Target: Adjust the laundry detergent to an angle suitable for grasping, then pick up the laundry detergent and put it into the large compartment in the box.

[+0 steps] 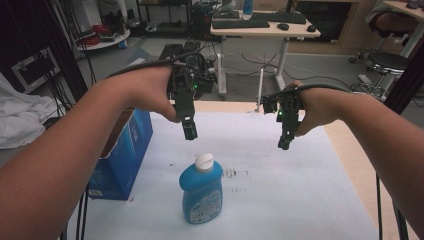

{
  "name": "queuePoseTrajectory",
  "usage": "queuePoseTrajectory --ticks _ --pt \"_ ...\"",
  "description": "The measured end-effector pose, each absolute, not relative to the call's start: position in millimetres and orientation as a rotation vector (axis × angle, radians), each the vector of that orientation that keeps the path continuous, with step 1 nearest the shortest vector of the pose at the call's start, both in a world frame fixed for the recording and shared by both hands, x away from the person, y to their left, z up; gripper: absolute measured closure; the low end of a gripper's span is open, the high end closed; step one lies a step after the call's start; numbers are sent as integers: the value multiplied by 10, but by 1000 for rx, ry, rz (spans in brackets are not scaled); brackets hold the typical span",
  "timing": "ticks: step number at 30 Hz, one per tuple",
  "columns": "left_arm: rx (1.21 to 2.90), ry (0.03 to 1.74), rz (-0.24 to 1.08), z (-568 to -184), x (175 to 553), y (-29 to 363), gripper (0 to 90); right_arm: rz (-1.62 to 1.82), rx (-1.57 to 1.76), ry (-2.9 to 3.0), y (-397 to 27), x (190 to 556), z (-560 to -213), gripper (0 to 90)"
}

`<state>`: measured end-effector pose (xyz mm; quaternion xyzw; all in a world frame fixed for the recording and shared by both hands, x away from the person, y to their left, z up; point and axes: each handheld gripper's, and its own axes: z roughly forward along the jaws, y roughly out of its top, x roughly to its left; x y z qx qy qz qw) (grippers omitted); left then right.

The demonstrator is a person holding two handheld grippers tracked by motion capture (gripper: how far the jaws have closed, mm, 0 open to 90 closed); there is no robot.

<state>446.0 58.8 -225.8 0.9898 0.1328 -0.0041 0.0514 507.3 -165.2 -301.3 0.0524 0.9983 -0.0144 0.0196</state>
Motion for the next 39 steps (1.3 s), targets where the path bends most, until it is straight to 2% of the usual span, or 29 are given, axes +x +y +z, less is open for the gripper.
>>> queuePoseTrajectory --ticks 13,39 --pt "3018 425 0 -2197 4435 654 64 -53 168 3096 -1650 5075 -3013 35" --pt "3025 404 -13 -2232 4461 514 64 -51 157 3086 -1694 5081 -3000 34"
